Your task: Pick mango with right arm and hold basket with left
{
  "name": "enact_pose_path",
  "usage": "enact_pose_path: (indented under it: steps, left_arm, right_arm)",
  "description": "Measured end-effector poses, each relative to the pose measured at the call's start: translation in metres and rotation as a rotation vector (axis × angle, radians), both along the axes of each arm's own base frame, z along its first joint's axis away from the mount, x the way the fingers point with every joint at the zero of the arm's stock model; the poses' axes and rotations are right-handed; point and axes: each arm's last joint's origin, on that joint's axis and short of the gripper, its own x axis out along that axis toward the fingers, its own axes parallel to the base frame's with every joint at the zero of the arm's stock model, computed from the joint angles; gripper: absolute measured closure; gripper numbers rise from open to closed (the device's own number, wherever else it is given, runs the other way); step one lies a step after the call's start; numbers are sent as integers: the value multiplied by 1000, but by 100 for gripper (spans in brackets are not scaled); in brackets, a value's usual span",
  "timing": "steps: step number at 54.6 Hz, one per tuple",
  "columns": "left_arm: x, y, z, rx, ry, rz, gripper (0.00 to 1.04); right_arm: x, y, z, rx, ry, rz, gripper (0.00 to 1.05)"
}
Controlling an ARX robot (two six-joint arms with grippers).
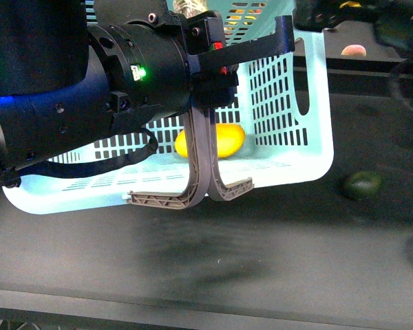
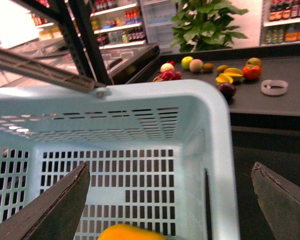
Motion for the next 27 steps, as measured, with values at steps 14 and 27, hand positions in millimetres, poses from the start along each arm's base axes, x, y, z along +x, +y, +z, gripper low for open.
enact_pose_path:
  steps: [14,27]
  left_arm:
    - [0,0,0,0,0,3,100]
    - [0,0,0,-2,1,0,100]
  right_arm:
    - [-64,-34,11,66,-10,-88,8]
    - [-118,-52,16,92,-5,-123,8]
